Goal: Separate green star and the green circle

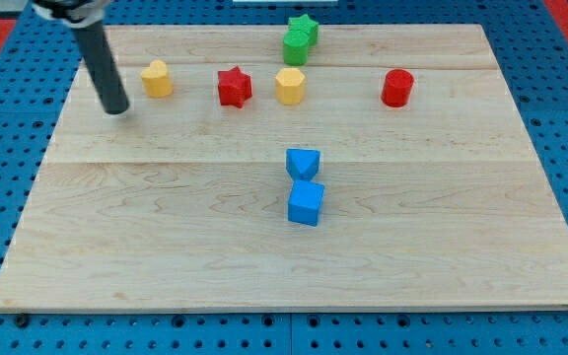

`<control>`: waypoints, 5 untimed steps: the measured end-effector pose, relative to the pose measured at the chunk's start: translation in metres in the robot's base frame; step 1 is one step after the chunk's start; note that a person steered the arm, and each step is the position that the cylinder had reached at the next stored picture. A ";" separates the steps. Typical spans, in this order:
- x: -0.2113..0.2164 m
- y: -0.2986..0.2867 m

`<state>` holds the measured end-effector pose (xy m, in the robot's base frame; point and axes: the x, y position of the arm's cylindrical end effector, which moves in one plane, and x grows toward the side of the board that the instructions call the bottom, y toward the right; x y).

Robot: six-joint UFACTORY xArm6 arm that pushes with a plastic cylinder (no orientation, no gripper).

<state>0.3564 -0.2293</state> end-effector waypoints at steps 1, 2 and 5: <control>-0.062 -0.031; -0.130 -0.050; -0.165 0.076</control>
<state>0.1915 -0.1535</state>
